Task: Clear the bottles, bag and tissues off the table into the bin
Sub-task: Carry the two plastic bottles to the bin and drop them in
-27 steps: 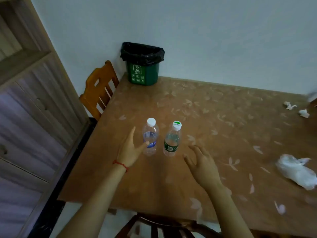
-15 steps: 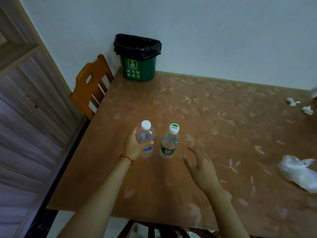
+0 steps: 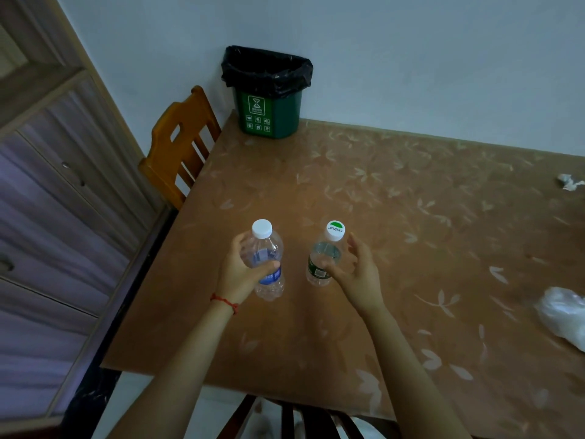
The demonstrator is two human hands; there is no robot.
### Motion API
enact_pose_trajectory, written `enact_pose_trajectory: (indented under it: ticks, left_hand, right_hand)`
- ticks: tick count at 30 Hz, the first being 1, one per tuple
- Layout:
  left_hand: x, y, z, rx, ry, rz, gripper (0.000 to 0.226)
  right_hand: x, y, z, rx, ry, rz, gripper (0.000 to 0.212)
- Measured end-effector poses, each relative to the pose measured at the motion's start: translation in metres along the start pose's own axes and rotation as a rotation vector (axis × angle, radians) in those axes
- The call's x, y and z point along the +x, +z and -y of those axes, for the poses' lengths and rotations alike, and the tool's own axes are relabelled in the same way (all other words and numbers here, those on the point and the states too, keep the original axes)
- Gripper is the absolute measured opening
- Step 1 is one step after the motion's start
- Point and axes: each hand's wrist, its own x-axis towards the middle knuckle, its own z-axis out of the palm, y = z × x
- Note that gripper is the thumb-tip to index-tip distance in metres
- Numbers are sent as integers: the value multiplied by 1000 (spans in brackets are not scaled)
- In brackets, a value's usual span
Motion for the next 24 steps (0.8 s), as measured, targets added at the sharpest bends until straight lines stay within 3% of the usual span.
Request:
enact_pose_trajectory:
  ticks: [8, 13, 24]
  left_hand:
    - [-18, -20, 1, 9, -21, -2, 65]
    - [-28, -28, 4, -3, -41, -28, 62]
    - [-73, -71, 8, -60, -47, -202, 59]
  right_hand:
    - [21, 17, -12, 30, 52, 21, 64]
    - [18, 16, -7, 59, 21, 23, 41]
    - [-8, 27, 25, 63, -151, 204, 34]
